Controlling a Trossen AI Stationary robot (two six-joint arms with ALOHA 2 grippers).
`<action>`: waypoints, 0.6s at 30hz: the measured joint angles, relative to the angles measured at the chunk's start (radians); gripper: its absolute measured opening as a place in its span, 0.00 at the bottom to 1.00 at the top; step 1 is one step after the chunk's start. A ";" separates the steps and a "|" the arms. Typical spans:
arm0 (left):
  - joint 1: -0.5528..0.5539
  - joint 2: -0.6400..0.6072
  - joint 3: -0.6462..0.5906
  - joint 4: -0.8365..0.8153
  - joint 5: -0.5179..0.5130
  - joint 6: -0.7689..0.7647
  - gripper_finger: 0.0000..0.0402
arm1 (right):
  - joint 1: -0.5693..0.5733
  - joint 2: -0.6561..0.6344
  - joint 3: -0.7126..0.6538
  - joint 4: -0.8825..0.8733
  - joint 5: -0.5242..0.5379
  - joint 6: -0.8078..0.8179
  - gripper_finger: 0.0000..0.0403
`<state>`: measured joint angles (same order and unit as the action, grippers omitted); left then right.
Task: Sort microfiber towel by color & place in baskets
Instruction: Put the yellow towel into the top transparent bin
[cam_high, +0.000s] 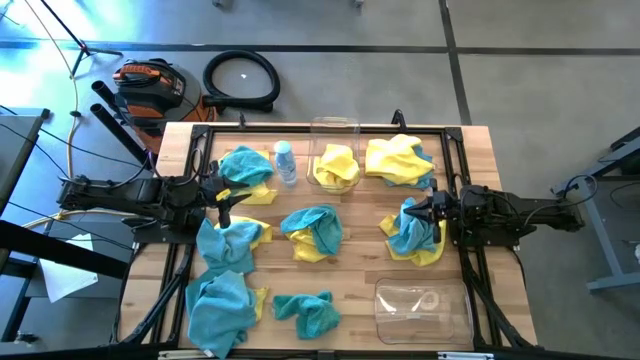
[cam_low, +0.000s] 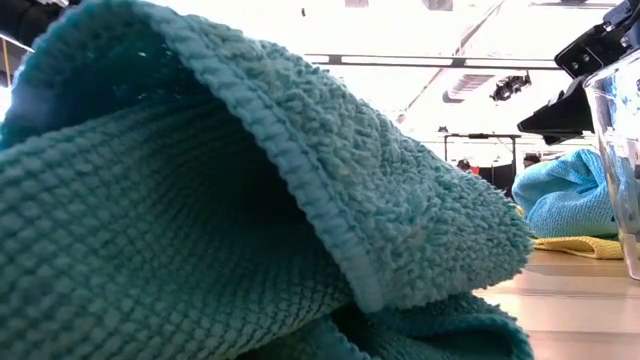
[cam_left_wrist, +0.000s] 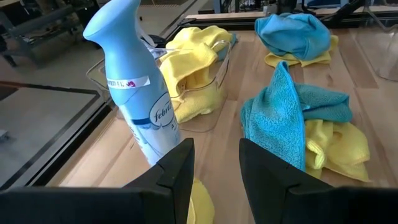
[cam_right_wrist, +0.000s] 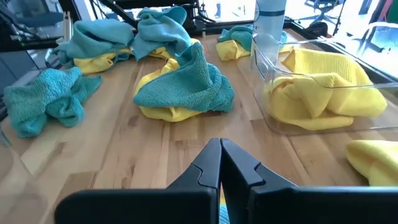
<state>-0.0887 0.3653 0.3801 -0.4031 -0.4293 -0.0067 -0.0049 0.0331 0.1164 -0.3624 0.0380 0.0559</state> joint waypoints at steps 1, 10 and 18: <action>0.000 0.000 0.000 0.000 0.000 0.000 0.29 | 0.000 0.000 0.000 0.000 0.000 -0.010 0.00; 0.000 0.000 0.000 -0.003 0.000 -0.023 0.29 | 0.000 0.000 0.000 0.001 0.018 -0.011 0.00; 0.000 0.016 0.000 -0.003 0.000 -0.139 0.29 | 0.000 0.000 0.000 0.039 0.022 0.017 0.00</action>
<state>-0.0886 0.3810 0.3801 -0.4060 -0.4292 -0.1459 -0.0051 0.0330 0.1165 -0.3235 0.0597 0.0733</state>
